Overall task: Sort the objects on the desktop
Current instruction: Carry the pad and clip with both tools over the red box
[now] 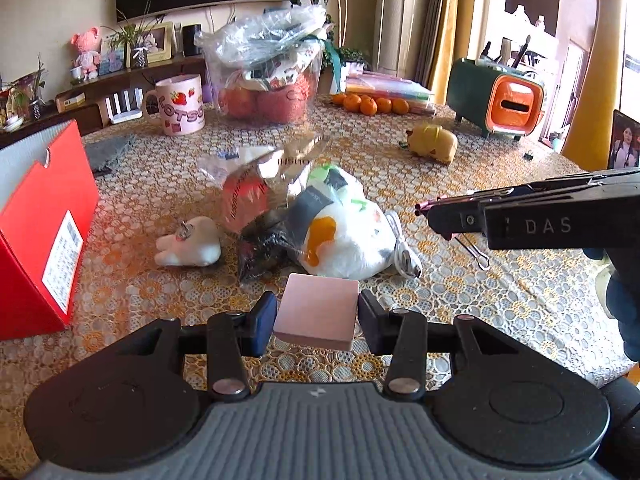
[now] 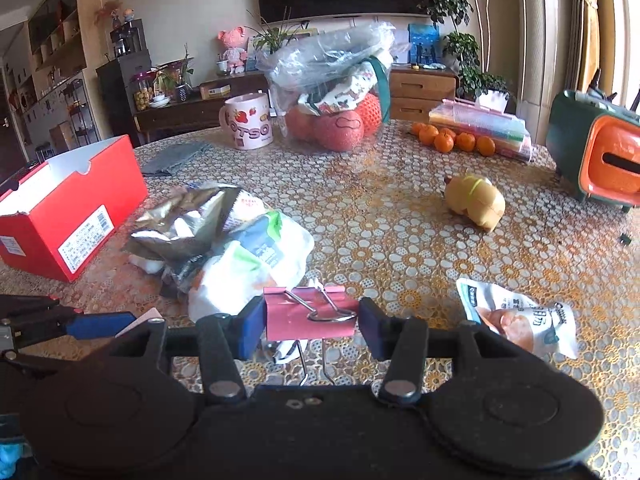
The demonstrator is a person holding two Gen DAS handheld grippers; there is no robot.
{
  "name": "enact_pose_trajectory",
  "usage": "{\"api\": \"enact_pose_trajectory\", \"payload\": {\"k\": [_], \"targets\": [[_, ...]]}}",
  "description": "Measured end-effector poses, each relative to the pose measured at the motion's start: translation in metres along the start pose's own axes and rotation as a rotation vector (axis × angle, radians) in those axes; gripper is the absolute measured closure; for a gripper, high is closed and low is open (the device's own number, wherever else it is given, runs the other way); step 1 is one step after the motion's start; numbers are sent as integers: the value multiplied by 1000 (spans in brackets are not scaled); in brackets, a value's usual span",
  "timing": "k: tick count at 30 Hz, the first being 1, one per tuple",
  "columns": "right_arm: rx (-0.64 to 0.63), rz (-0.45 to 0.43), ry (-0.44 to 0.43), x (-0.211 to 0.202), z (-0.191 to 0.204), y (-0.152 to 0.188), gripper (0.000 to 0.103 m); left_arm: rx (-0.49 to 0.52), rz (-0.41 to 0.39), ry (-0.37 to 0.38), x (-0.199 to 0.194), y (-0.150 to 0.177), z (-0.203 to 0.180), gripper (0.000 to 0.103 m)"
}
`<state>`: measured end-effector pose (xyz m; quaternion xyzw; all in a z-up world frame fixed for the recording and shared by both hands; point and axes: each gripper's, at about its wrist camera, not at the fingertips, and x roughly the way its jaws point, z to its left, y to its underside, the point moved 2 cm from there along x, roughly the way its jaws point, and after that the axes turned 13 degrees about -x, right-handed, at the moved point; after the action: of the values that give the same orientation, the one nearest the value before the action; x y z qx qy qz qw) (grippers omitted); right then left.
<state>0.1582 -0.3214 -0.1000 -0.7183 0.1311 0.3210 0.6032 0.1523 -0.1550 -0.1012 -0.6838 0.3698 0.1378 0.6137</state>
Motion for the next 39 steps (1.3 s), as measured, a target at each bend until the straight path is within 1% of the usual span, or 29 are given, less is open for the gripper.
{"api": "enact_pose_trajectory", "payload": {"k": [7, 11, 19, 22, 27, 31, 39], "targets": [[-63, -6, -21, -28, 24, -17, 53, -15, -39, -7, -34, -11, 7, 60], [-107, -9, -40, -42, 45, -27, 53, -28, -39, -45, -53, -17, 20, 60], [-152, -42, -133, -64, 91, -56, 53, -60, -83, -88, -95, -30, 53, 60], [-176, -49, -163, -68, 106, -66, 53, -81, -99, -89, -111, -35, 68, 60], [-204, -58, -204, -71, 130, -83, 53, -90, -128, -114, -133, -44, 94, 60], [-240, -65, -229, -71, 150, -96, 53, -107, -141, -130, -146, -52, 114, 60], [-293, -84, -298, -66, 188, -130, 53, -123, -162, -187, -166, -73, 160, 60]]}}
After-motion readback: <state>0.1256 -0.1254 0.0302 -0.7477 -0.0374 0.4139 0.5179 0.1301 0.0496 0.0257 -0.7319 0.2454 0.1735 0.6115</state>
